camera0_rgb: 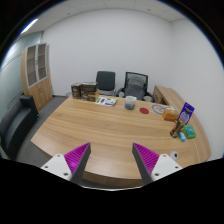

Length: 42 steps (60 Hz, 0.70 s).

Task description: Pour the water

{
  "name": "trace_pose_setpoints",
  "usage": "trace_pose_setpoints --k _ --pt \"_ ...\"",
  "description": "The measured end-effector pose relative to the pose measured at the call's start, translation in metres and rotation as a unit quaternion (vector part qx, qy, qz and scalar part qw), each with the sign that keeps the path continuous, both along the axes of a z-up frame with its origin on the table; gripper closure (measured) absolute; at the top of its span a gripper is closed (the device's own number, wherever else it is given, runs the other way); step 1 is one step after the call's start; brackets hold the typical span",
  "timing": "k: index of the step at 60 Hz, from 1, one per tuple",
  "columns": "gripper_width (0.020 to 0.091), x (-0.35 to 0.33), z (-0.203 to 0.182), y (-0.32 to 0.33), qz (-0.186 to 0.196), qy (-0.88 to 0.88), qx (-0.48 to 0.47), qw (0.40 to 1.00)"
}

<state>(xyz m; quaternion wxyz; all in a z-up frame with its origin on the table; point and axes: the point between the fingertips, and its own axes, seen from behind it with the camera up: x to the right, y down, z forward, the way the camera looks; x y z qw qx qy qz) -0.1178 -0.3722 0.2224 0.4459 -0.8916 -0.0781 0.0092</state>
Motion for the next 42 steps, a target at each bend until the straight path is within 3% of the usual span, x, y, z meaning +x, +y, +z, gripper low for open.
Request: trace_pose_setpoints --k 9,25,42 --pt "0.0248 0.041 -0.008 -0.002 -0.034 -0.008 -0.008 0.999" --pt "0.0249 0.213 -0.059 0.032 -0.089 -0.009 -0.016 0.996" --pt "0.0247 0.381 -0.106 0.13 -0.128 0.008 0.019 0.992"
